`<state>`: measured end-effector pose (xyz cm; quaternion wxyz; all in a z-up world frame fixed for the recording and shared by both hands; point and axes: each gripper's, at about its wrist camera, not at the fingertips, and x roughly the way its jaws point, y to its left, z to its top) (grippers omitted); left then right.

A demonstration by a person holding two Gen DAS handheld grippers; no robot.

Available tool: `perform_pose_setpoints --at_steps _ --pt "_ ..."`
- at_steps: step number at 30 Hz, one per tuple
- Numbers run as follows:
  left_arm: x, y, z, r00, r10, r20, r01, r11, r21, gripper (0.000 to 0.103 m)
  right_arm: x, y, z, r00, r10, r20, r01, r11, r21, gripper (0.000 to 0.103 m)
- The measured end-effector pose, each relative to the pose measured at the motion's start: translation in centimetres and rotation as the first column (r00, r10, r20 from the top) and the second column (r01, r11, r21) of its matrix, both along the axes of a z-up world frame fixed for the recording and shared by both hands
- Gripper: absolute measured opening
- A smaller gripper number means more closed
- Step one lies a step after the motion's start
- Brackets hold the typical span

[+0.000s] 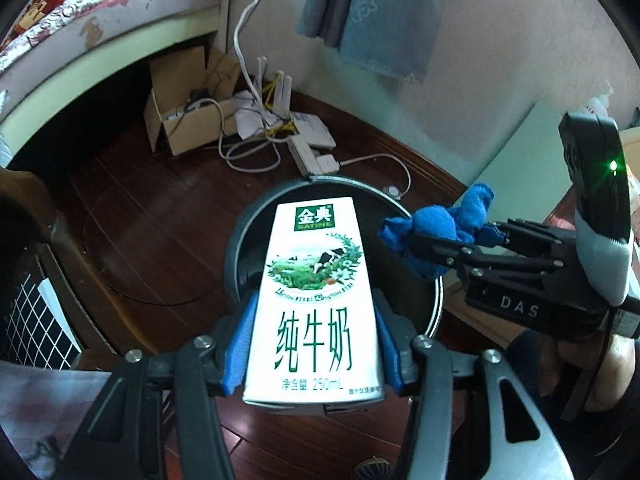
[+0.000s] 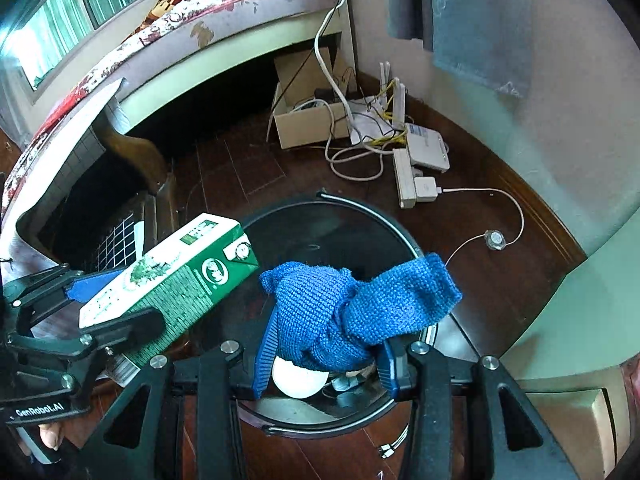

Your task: Collect trash

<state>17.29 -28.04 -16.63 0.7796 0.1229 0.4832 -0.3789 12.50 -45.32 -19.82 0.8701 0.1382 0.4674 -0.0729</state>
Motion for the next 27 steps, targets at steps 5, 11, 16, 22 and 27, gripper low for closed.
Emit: perform_pose_setpoints --at_steps 5,11,16,22,27 --pt "0.8 0.5 -1.3 0.998 0.059 -0.024 -0.059 0.998 0.004 0.092 0.8 -0.4 -1.7 0.998 0.0 -0.06 -0.002 1.0 -0.031 0.087" --pt "1.0 1.6 -1.9 0.988 0.149 0.038 -0.15 0.987 0.05 0.102 0.1 -1.1 -2.9 0.993 -0.055 -0.108 0.046 0.996 -0.083 0.102" --pt "0.8 1.6 -2.0 0.986 0.154 0.058 -0.158 0.985 0.065 0.102 0.0 -0.5 -2.5 0.994 -0.049 -0.097 0.037 0.991 -0.128 0.102" --pt "0.6 1.9 -1.3 0.985 0.162 0.056 -0.165 0.985 0.042 0.102 -0.6 0.0 -1.9 0.994 -0.055 -0.092 0.04 0.988 -0.15 0.102" --pt "0.3 1.5 -0.1 0.986 0.147 0.077 -0.149 0.988 0.028 0.102 -1.2 0.0 -0.8 0.994 -0.076 -0.073 0.064 0.985 -0.159 0.102"
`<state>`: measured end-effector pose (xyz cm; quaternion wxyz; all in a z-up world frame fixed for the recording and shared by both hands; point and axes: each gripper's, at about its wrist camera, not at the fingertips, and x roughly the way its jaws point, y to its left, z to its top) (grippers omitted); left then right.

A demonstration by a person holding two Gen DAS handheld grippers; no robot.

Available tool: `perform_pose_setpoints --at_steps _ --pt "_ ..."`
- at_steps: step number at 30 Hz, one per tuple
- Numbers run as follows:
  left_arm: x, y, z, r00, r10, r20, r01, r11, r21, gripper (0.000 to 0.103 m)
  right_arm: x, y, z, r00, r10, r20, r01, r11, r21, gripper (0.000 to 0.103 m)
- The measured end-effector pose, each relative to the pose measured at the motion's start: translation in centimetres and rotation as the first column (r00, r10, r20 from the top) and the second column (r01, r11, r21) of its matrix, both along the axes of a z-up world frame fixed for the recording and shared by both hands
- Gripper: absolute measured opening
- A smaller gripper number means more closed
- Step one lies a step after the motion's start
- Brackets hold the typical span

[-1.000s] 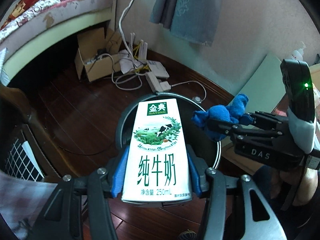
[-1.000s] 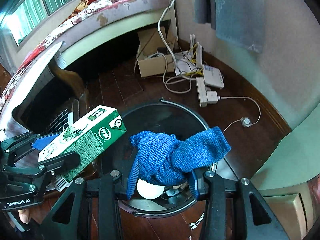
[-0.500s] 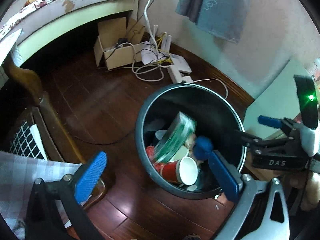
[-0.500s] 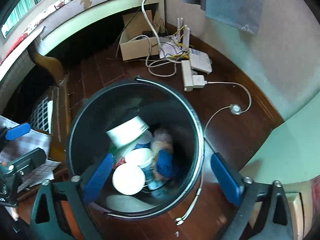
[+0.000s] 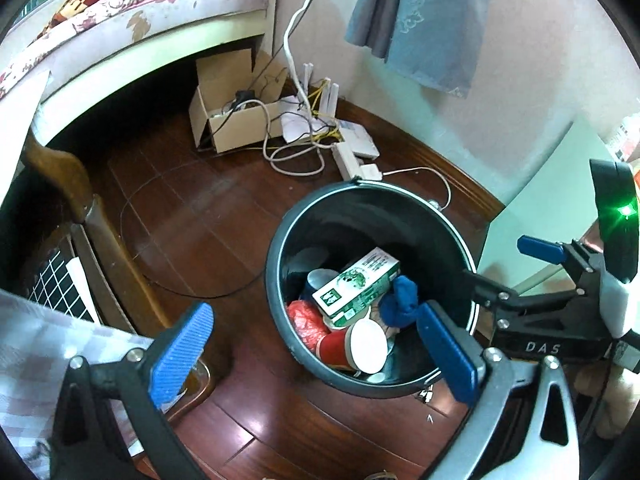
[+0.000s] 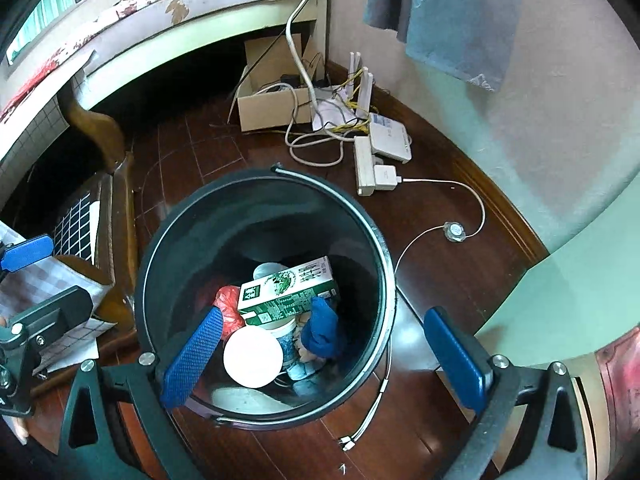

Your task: Collect trash

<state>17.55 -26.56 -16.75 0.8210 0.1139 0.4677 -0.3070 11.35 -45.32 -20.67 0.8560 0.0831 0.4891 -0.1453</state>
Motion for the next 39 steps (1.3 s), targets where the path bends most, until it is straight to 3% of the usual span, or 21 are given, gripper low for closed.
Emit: perform_pose_setpoints --at_steps 4,13,18,28,39 --pt "-0.3 -0.2 1.1 1.0 0.003 0.013 -0.002 1.0 -0.008 0.102 -0.6 0.0 1.0 1.0 -0.019 0.015 0.019 1.0 -0.005 0.102" --pt "-1.0 1.1 6.9 0.991 0.035 0.129 -0.029 0.998 -0.049 0.102 -1.5 0.4 5.4 0.994 -0.033 0.099 0.033 0.999 0.002 0.102" --pt "-1.7 3.4 9.5 0.975 0.074 0.208 -0.064 0.996 -0.055 0.102 -1.6 2.7 8.9 0.986 0.015 0.166 -0.016 1.0 0.002 0.102" --pt "-2.0 8.7 12.5 0.943 0.188 0.275 -0.177 0.982 -0.064 0.102 -1.1 9.3 13.8 0.958 0.155 0.243 -0.153 0.988 -0.026 0.102" --pt "-4.5 13.0 16.1 0.896 0.277 0.347 -0.265 0.961 -0.082 0.102 -2.9 13.6 18.7 0.93 0.208 0.301 -0.199 0.978 -0.061 0.102"
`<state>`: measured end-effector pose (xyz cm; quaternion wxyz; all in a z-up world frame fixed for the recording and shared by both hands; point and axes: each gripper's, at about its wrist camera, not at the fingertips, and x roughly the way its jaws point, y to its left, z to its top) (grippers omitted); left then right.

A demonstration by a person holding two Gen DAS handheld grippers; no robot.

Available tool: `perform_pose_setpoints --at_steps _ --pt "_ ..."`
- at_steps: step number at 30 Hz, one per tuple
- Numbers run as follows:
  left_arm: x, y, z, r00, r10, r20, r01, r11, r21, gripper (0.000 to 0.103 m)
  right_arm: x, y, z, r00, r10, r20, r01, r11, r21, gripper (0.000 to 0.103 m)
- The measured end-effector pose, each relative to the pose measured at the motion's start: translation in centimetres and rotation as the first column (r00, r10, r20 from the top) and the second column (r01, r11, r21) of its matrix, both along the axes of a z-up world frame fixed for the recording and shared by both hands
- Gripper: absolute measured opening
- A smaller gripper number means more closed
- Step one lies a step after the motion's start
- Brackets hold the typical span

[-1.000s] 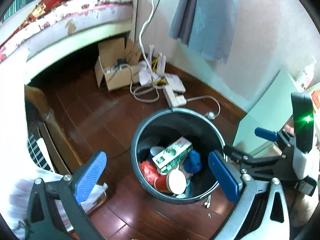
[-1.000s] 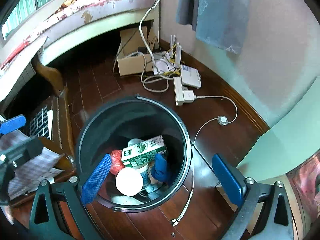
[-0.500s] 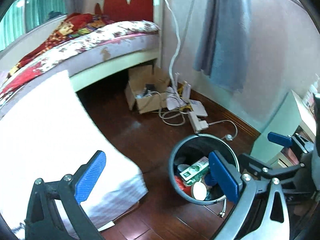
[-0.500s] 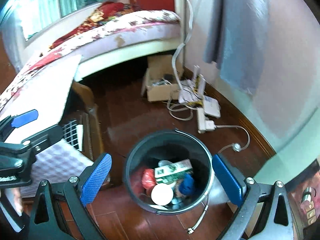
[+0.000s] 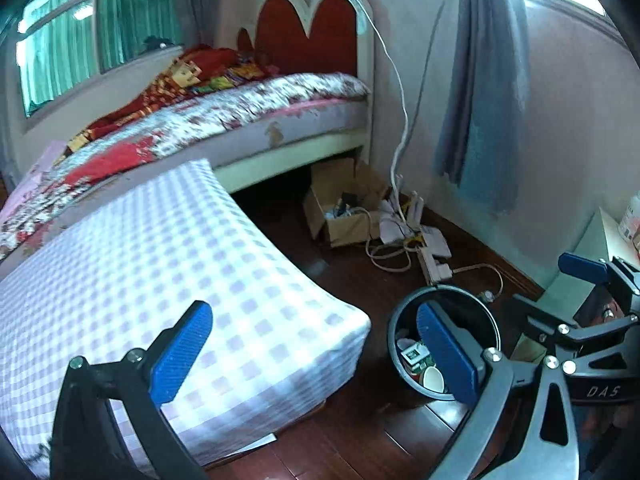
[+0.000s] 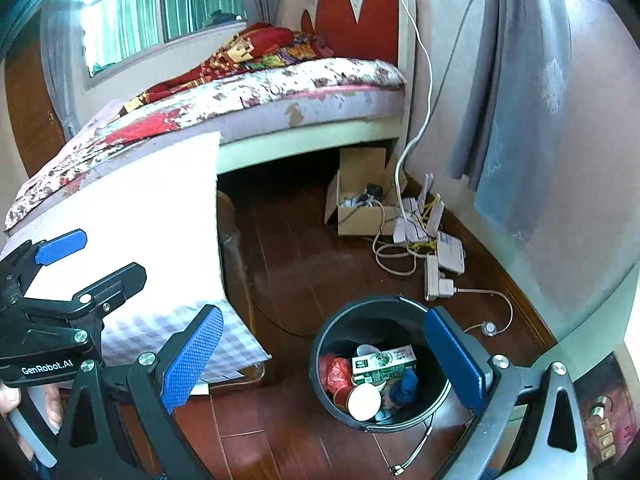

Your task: Collect trash

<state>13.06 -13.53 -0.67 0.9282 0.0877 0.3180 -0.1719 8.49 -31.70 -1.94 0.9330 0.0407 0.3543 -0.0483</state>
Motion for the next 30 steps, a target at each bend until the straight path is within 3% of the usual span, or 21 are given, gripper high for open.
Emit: perform_pose_setpoints --at_steps 14,30 --pt "-5.9 5.9 5.0 0.985 0.122 0.119 -0.116 0.992 -0.057 0.102 -5.7 5.3 5.9 0.991 0.047 0.121 -0.045 0.999 -0.021 0.102" --pt "-8.2 7.4 5.9 0.977 0.148 0.152 -0.137 0.987 -0.079 0.102 -7.9 5.8 8.1 0.982 0.05 0.181 -0.044 0.998 -0.04 0.102"
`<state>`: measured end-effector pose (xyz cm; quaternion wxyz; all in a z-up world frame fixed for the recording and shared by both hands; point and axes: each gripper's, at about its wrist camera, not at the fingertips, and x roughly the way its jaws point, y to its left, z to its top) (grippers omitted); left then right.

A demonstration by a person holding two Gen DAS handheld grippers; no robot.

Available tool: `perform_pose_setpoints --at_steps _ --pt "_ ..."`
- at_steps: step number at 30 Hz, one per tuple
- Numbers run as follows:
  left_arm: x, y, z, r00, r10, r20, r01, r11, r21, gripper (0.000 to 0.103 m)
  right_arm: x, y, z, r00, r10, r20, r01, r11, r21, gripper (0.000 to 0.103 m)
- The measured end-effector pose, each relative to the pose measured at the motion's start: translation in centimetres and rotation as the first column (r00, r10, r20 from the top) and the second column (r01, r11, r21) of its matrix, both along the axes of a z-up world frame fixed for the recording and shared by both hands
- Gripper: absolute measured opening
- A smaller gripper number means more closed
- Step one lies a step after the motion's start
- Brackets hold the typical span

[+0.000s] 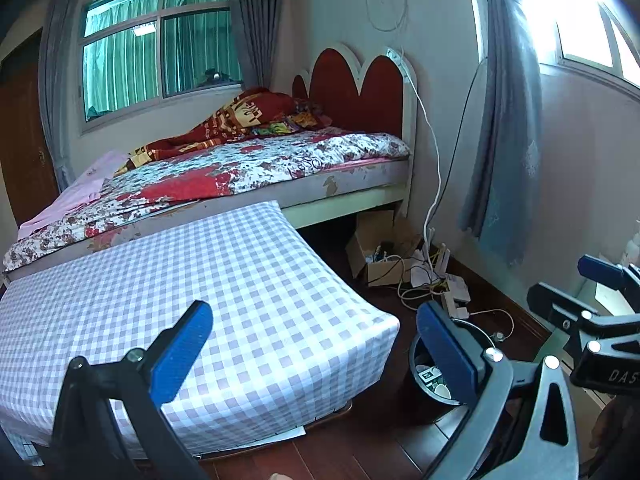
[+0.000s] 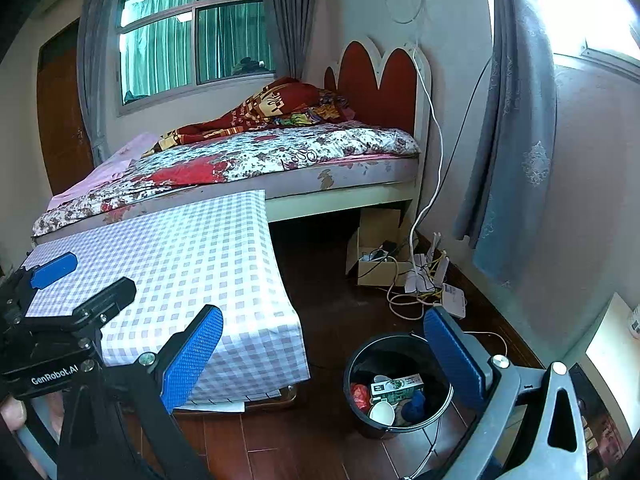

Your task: Collect trash

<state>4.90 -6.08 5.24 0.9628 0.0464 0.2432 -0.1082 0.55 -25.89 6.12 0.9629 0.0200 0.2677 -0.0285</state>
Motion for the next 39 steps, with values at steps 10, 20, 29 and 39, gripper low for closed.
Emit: perform_pose_setpoints --at_steps 10,20,29,39 --pt "-0.2 -0.4 -0.2 1.0 0.0 -0.007 0.0 1.0 -0.006 0.102 -0.3 -0.8 -0.4 1.0 -0.014 -0.009 0.014 1.0 0.008 0.102" --pt "-0.3 -0.6 -0.2 1.0 0.0 -0.008 0.0 1.0 -0.005 0.102 -0.5 -1.0 -0.5 1.0 -0.013 -0.011 0.013 1.0 0.007 0.102" --pt "-0.5 -0.8 -0.2 1.0 -0.006 -0.011 0.006 1.0 -0.007 0.102 -0.4 -0.7 -0.7 1.0 -0.014 -0.013 0.014 1.0 0.006 0.102" --pt "-0.7 -1.1 -0.3 1.0 -0.007 -0.019 0.007 1.0 -0.012 0.102 -0.3 -0.7 -0.8 1.0 -0.014 -0.018 0.014 1.0 0.0 0.102"
